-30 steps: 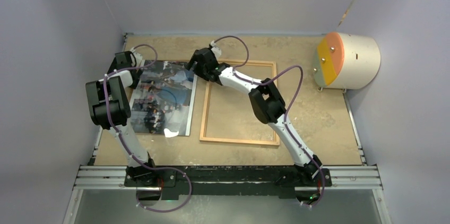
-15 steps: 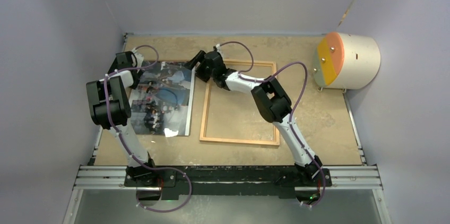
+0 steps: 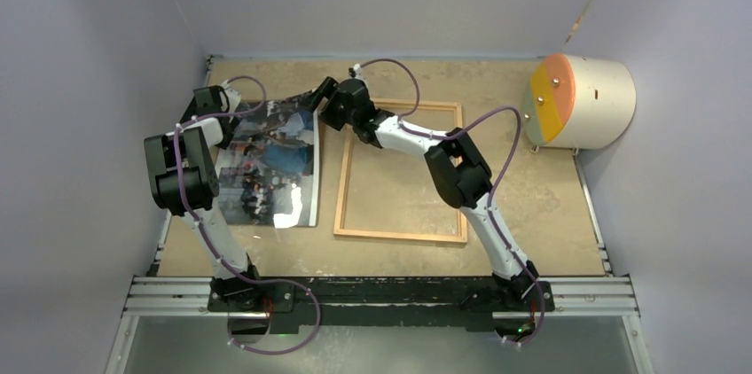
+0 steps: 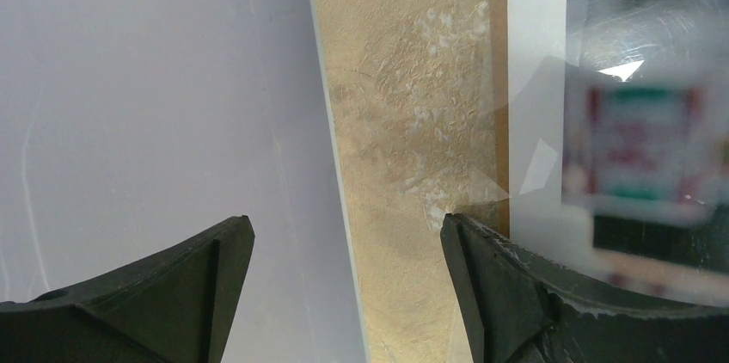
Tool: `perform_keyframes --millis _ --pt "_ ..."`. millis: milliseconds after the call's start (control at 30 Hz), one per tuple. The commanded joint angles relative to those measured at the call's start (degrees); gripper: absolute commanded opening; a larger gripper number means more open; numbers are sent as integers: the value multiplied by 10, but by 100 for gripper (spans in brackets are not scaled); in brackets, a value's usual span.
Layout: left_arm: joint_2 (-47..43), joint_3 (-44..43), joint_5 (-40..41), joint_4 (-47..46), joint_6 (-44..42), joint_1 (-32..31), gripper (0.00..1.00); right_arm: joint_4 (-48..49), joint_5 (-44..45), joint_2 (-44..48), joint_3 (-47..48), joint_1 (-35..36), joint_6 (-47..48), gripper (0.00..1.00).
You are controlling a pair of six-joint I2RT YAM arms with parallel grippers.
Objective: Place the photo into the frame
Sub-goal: Pick up the photo frame item at the center of the board.
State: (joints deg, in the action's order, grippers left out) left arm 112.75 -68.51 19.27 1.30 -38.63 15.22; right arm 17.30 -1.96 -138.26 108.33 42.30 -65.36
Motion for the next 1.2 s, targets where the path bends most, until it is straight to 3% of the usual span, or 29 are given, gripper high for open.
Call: perform_keyframes --millis 0,300,633,767,1033,1167 --pt "44 37 -78 97 20 -11 88 -68 36 32 39 14 48 79" --pt "43 38 -80 100 21 -11 88 -193 123 -8 146 41 160 79" --pt "47 36 -80 100 20 -11 88 -207 120 -19 167 52 208 79" --pt "45 36 -81 101 20 -11 88 -178 98 -10 138 51 193 77" --pt "40 36 -86 107 21 -11 88 4 -64 11 27 19 74 73" --pt "39 32 -94 115 26 -11 88 69 -109 8 -2 3 30 64"
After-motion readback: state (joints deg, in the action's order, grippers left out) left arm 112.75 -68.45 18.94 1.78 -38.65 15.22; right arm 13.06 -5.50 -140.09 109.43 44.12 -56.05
